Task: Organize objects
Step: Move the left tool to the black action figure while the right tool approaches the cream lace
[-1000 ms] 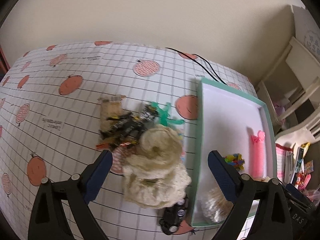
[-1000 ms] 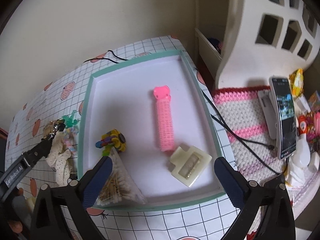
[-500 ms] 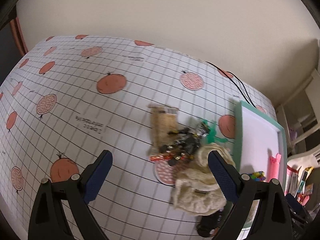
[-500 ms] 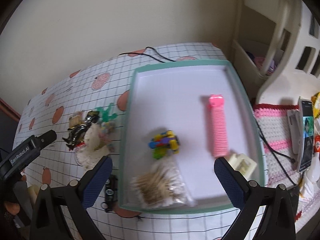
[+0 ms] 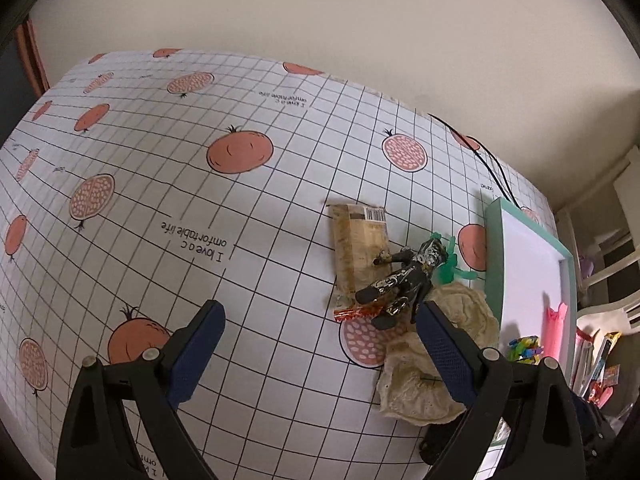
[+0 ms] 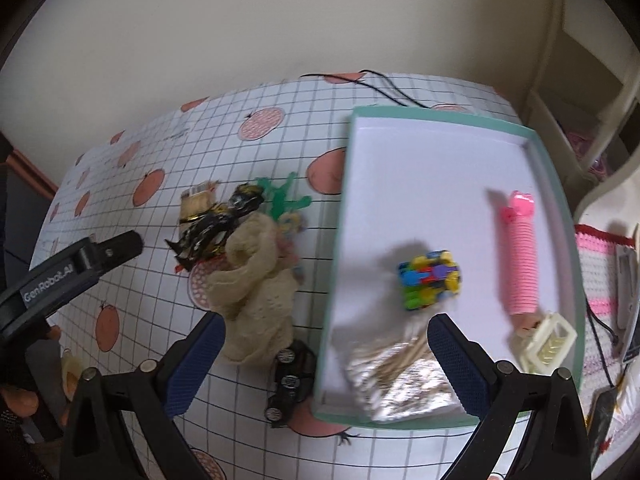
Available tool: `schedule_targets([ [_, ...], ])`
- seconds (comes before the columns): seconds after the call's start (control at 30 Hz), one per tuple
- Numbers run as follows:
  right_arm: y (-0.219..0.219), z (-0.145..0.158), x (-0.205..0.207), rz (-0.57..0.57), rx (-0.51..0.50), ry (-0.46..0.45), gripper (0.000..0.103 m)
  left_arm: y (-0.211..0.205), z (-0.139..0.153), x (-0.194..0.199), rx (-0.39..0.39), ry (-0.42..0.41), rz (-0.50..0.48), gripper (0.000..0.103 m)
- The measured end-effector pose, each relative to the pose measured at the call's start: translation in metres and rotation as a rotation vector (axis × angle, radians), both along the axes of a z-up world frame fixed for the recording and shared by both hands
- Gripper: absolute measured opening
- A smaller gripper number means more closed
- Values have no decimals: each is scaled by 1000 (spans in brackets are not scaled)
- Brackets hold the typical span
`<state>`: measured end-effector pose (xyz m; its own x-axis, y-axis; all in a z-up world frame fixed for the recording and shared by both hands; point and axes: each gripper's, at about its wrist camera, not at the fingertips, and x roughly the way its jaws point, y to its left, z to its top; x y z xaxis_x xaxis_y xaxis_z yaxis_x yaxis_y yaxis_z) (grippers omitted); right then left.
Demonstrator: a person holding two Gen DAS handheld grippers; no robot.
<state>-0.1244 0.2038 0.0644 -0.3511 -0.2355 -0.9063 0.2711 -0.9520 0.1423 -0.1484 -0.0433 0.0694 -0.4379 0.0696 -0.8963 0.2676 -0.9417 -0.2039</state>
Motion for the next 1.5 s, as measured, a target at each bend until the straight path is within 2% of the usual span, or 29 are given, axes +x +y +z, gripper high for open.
schedule_targets([
  [0.37, -34, -17, -4, 66, 8, -23, 95, 2, -16, -14, 42, -21, -50, 96],
  [0.73, -41, -29, -12, 74, 24, -43, 88, 15, -34, -30, 72, -38, -106, 93],
  [1.2, -42, -37, -21, 73, 20, -63, 86, 37, -31, -44, -26, -9, -182, 88],
  [1.27, -41, -37, -21, 71, 21, -61, 85, 39, -30, -45, -39, -4, -189, 84],
  [1.3, -41, -37, -21, 69, 20, -60, 84, 40, -31, -45, -43, -5, -194, 78],
  [1.4, -43, -37, -20, 66, 24, -57, 84, 43, -33, -46, -49, -13, -206, 75],
  [1.5, -43, -37, -20, 70, 29, -53, 82, 44, -33, -45, -51, -13, -215, 67],
])
